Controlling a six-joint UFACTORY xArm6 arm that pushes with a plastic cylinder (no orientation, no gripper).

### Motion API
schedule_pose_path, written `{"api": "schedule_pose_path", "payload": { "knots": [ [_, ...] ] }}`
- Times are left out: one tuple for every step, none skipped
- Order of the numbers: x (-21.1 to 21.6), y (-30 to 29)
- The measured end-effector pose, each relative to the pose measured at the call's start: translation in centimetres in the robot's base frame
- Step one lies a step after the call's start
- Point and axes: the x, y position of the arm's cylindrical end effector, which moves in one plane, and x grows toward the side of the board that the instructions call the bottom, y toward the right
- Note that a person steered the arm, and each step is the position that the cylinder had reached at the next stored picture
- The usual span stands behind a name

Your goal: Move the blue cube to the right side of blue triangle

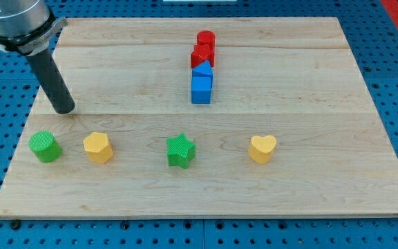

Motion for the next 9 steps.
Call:
{"api": "schedule_pose_path", "payload": {
  "knots": [
    [-0.4,0.0],
    [-0.4,0.0],
    [-0.4,0.0],
    [-0.4,0.0],
    [-0.6,0.0],
    [-0.6,4.0],
    [-1.4,11.8],
    [-1.7,19.0],
    [-2.3,27.5]
  ]
}}
